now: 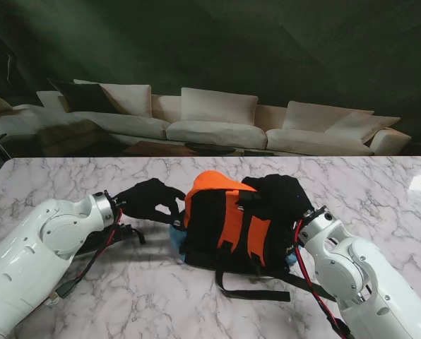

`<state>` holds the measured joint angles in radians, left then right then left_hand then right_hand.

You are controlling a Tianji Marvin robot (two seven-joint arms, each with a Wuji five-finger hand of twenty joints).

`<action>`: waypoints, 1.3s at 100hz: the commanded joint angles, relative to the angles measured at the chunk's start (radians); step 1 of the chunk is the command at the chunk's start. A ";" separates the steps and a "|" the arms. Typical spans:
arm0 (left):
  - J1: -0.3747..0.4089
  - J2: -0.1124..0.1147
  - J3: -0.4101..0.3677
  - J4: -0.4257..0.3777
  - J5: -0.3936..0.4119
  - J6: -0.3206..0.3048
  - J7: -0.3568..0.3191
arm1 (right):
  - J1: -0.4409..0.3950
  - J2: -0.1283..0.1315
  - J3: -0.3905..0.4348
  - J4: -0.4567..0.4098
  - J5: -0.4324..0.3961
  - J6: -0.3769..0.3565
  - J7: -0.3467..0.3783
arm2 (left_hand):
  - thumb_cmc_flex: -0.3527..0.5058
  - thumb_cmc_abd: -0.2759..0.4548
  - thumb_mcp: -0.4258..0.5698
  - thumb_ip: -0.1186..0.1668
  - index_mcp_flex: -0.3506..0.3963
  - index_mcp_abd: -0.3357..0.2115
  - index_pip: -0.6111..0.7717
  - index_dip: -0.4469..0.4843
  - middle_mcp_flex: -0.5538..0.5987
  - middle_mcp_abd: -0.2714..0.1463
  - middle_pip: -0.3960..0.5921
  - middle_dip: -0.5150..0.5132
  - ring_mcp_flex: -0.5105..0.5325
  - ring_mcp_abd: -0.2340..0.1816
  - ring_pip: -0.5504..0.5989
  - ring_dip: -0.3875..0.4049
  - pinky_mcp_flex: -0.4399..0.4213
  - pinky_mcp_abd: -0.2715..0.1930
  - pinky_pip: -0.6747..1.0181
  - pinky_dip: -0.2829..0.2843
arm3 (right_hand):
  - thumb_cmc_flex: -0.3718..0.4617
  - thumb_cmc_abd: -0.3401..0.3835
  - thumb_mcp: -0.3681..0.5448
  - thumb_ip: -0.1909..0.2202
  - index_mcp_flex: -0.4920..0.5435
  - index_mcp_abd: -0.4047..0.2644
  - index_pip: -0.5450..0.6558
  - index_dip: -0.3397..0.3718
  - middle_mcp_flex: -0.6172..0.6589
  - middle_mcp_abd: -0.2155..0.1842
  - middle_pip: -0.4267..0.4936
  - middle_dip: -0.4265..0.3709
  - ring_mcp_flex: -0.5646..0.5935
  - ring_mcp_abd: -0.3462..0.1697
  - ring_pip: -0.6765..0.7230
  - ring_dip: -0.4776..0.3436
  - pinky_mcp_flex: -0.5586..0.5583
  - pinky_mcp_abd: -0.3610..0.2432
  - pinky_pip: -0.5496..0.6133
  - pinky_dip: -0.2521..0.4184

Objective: Put the umbrella and water cup into the side pockets of the backpack

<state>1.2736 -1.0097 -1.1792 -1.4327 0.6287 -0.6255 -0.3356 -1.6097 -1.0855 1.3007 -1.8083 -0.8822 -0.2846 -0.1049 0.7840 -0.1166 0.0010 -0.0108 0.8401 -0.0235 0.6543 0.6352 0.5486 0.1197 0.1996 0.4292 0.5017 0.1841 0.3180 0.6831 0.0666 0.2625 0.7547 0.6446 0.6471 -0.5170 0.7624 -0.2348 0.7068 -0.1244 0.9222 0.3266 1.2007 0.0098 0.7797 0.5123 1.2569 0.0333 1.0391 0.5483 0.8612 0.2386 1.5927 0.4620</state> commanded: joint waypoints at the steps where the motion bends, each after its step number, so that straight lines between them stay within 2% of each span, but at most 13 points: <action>1: 0.013 0.001 -0.018 -0.008 -0.008 0.011 0.003 | -0.006 0.001 -0.002 0.009 -0.005 0.007 0.007 | -0.023 0.011 -0.025 -0.009 -0.069 0.030 -0.080 -0.043 -0.016 0.030 -0.030 -0.024 -0.016 0.003 -0.031 -0.028 -0.007 0.008 -0.021 0.009 | 0.147 0.081 0.075 0.021 0.013 -0.147 0.047 0.003 -0.006 -0.035 -0.020 0.000 0.062 -0.042 0.031 0.010 -0.008 -0.020 0.011 0.018; 6: 0.028 -0.003 -0.038 -0.019 0.006 0.015 0.024 | -0.006 0.001 -0.002 0.009 -0.004 0.007 0.008 | -0.022 0.017 -0.025 -0.008 -0.151 0.040 -0.188 -0.087 -0.021 0.036 -0.040 -0.036 -0.016 0.009 -0.038 -0.044 -0.003 0.010 -0.019 0.007 | 0.148 0.082 0.075 0.021 0.014 -0.147 0.048 0.003 -0.007 -0.035 -0.020 0.001 0.061 -0.041 0.029 0.010 -0.009 -0.020 0.010 0.018; 16: 0.054 -0.004 -0.080 -0.041 0.045 0.015 0.043 | -0.008 0.001 0.000 0.007 -0.004 0.007 0.008 | -0.012 0.039 -0.026 -0.007 -0.267 0.049 -0.353 -0.149 -0.025 0.038 -0.063 -0.066 -0.015 0.016 -0.062 -0.087 0.003 0.010 -0.035 -0.014 | 0.149 0.082 0.074 0.021 0.013 -0.149 0.048 0.003 -0.007 -0.036 -0.021 0.000 0.062 -0.041 0.027 0.010 -0.009 -0.019 0.009 0.019; 36: 0.098 -0.001 -0.154 -0.060 0.071 0.017 0.042 | -0.011 0.000 0.006 0.003 -0.005 0.005 0.007 | -0.015 0.043 -0.027 -0.006 -0.419 0.086 -0.530 -0.223 -0.112 0.066 -0.145 -0.177 -0.040 0.023 -0.113 -0.190 0.011 -0.017 -0.107 -0.094 | 0.151 0.084 0.073 0.020 0.013 -0.152 0.048 0.003 -0.008 -0.037 -0.023 0.000 0.062 -0.041 0.021 0.009 -0.012 -0.018 0.006 0.019; 54: 0.130 0.003 -0.202 -0.064 0.116 0.006 0.045 | -0.011 0.001 0.004 0.006 -0.007 0.004 0.006 | -0.019 0.044 -0.028 -0.006 -0.353 0.071 -0.504 -0.215 -0.064 0.048 -0.112 -0.173 -0.030 0.020 -0.099 -0.197 0.008 0.010 -0.106 -0.098 | 0.152 0.087 0.071 0.019 0.009 -0.150 0.047 0.001 -0.009 -0.039 -0.026 -0.001 0.062 -0.042 0.015 0.009 -0.013 -0.018 0.005 0.020; 61: 0.151 0.008 -0.225 -0.065 0.104 0.014 0.016 | -0.014 0.000 0.006 0.007 -0.007 0.003 0.002 | -0.025 0.035 -0.031 -0.006 -0.390 0.095 -0.523 -0.222 -0.028 0.041 -0.096 -0.163 -0.018 0.024 -0.095 -0.197 0.012 0.023 -0.099 -0.094 | 0.152 0.087 0.071 0.019 0.010 -0.150 0.047 0.000 -0.010 -0.039 -0.028 -0.002 0.062 -0.040 0.010 0.008 -0.014 -0.019 0.003 0.020; 67: 0.172 0.010 -0.246 -0.063 0.085 0.028 0.000 | -0.019 0.000 0.010 0.008 -0.010 0.002 -0.004 | -0.029 0.020 -0.031 -0.006 -0.386 0.107 -0.527 -0.226 -0.034 0.047 -0.100 -0.162 -0.023 0.027 -0.100 -0.199 0.009 0.029 -0.100 -0.094 | 0.152 0.088 0.070 0.019 0.011 -0.151 0.047 0.000 -0.010 -0.039 -0.030 -0.003 0.062 -0.040 0.008 0.008 -0.015 -0.019 0.002 0.021; 74: 0.198 0.010 -0.279 -0.057 0.110 0.028 0.011 | -0.024 0.000 0.014 0.009 -0.010 0.004 -0.006 | -0.034 -0.008 -0.033 -0.006 -0.394 0.117 -0.536 -0.232 -0.047 0.054 -0.111 -0.165 -0.029 0.027 -0.107 -0.203 0.006 0.022 -0.108 -0.097 | 0.153 0.088 0.070 0.019 0.011 -0.151 0.047 -0.001 -0.009 -0.038 -0.031 -0.003 0.062 -0.039 0.007 0.008 -0.015 -0.019 0.001 0.021; 86: 0.243 0.009 -0.359 -0.053 0.241 0.010 0.083 | -0.029 0.000 0.019 0.011 -0.014 0.005 -0.011 | -0.052 -0.052 -0.022 -0.003 -0.404 0.123 -0.552 -0.257 -0.061 0.048 -0.127 -0.182 -0.096 0.018 -0.159 -0.258 -0.005 -0.017 -0.179 -0.138 | 0.152 0.088 0.069 0.020 0.010 -0.149 0.046 -0.002 -0.010 -0.037 -0.033 -0.004 0.062 -0.038 0.003 0.008 -0.019 -0.018 -0.001 0.021; 103: 0.319 0.006 -0.468 -0.056 0.292 0.017 0.126 | -0.030 0.000 0.021 0.019 -0.020 0.006 -0.014 | -0.046 -0.059 -0.020 -0.003 -0.390 0.124 -0.541 -0.257 -0.083 0.055 -0.132 -0.188 -0.120 0.019 -0.161 -0.276 -0.012 -0.050 -0.204 -0.153 | 0.153 0.088 0.069 0.020 0.012 -0.149 0.045 -0.004 -0.009 -0.038 -0.035 -0.005 0.062 -0.038 -0.003 0.007 -0.020 -0.018 -0.003 0.022; 108: 0.340 0.007 -0.496 -0.059 0.314 0.018 0.132 | -0.029 0.000 0.019 0.022 -0.020 0.007 -0.013 | -0.046 -0.063 -0.020 -0.003 -0.387 0.139 -0.540 -0.258 -0.101 0.082 -0.142 -0.194 -0.119 0.021 -0.158 -0.278 -0.008 -0.059 -0.208 -0.157 | 0.153 0.090 0.069 0.020 0.012 -0.147 0.046 -0.004 -0.010 -0.037 -0.036 -0.005 0.062 -0.037 -0.004 0.007 -0.020 -0.018 -0.003 0.022; 116: 0.373 0.009 -0.534 -0.066 0.344 0.019 0.136 | -0.024 0.001 0.015 0.026 -0.019 0.009 -0.011 | -0.053 -0.083 -0.020 -0.002 -0.379 0.199 -0.550 -0.273 -0.107 0.141 -0.175 -0.234 -0.125 0.049 -0.153 -0.290 0.001 -0.093 -0.222 -0.177 | 0.153 0.091 0.069 0.020 0.012 -0.148 0.045 -0.004 -0.009 -0.037 -0.035 -0.005 0.062 -0.036 -0.005 0.007 -0.020 -0.017 -0.004 0.022; 130: 0.416 0.012 -0.579 -0.072 0.398 0.022 0.146 | -0.015 0.001 0.006 0.029 -0.018 0.011 -0.008 | -0.087 -0.158 -0.014 0.000 -0.400 0.294 -0.557 -0.287 -0.142 0.163 -0.190 -0.272 -0.148 0.052 -0.149 -0.316 0.001 -0.134 -0.228 -0.224 | 0.154 0.090 0.069 0.020 0.011 -0.148 0.045 -0.005 -0.010 -0.038 -0.036 -0.006 0.062 -0.037 -0.006 0.008 -0.020 -0.017 -0.004 0.023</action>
<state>1.6716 -1.0074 -1.7508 -1.5128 1.0119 -0.6108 -0.1804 -1.6211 -1.0872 1.3125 -1.7999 -0.8954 -0.2817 -0.1227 0.7353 -0.2246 -0.0006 -0.0108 0.4653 0.2156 0.1176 0.3617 0.4581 0.2518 0.0285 0.1846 0.3853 0.2226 0.1749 0.3827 0.0695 0.1637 0.5545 0.4582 0.6471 -0.5052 0.7529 -0.2352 0.6971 -0.1326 0.9222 0.3266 1.2002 0.0013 0.7587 0.5108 1.2651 0.0257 1.0123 0.5485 0.8479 0.2386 1.5800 0.4648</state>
